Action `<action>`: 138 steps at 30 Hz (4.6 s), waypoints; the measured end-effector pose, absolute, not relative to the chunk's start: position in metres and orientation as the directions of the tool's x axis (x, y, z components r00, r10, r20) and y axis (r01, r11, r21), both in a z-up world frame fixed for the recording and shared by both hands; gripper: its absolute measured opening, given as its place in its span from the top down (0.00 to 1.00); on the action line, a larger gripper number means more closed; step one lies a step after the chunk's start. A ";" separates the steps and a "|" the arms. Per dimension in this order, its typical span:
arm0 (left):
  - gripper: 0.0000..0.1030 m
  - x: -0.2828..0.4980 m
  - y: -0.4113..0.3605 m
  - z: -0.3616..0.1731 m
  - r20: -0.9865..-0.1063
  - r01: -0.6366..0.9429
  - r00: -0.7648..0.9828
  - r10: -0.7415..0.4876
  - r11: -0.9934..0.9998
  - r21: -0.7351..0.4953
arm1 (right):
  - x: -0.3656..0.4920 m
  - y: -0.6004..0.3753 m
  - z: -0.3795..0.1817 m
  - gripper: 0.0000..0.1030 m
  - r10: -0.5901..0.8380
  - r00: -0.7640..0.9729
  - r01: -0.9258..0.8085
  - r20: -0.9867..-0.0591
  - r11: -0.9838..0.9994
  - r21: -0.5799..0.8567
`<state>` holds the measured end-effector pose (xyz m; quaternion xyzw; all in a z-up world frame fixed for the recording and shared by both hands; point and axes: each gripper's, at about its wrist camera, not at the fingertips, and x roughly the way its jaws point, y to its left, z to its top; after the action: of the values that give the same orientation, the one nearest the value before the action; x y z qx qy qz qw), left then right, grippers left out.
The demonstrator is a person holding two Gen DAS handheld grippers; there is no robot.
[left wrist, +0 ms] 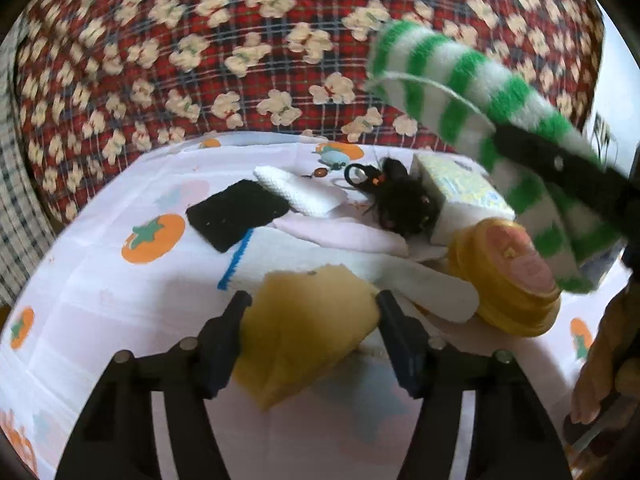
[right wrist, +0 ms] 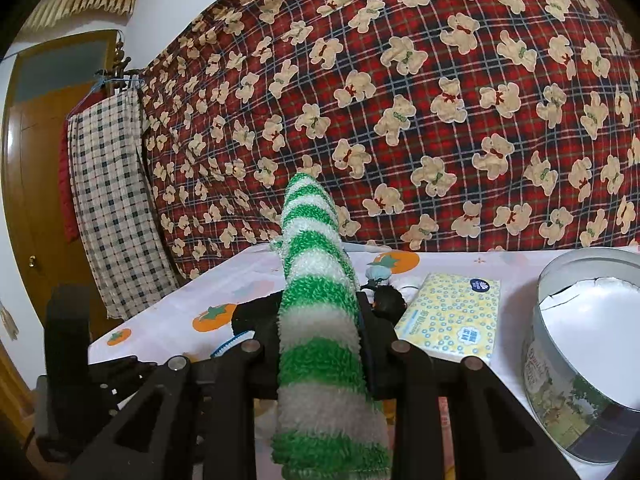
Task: Organize soft objects
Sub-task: 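Carry sock and sponge to the metal tin and open both grippers inside, then withdraw both tools from the tin back toward the remaining items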
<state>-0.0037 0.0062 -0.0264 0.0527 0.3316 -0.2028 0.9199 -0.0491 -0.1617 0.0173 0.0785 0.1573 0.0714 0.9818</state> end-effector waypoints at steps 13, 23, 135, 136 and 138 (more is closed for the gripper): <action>0.43 -0.029 0.034 -0.003 -0.502 0.361 0.772 -0.388 0.920 -0.156 | -0.074 -0.180 0.024 0.71 0.155 0.967 -0.111 -0.201 0.970 0.215; 0.43 -0.050 0.002 0.033 -0.342 0.428 0.822 -0.456 0.890 -0.157 | -0.106 -0.253 0.027 0.71 -0.015 0.987 0.058 -0.161 0.962 0.266; 0.00 -0.059 -0.102 0.014 -0.184 0.524 0.828 -0.530 0.847 -0.088 | -0.127 -0.280 0.017 0.23 -0.349 0.923 0.365 -0.165 0.927 0.083; 0.00 -0.056 -0.095 0.013 -0.187 0.515 0.831 -0.524 0.852 -0.095 | -0.124 -0.273 0.016 0.23 -0.335 0.927 0.351 -0.167 0.933 0.078; 0.00 -0.051 -0.085 0.012 -0.194 0.496 0.841 -0.505 0.863 -0.098 | -0.119 -0.262 0.016 0.23 -0.314 0.934 0.329 -0.169 0.941 0.072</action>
<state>-0.0514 -0.0847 0.0122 -0.0220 0.1071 -0.2610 0.9591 -0.1188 -0.2619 0.0160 0.0495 0.0779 -0.1637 0.9822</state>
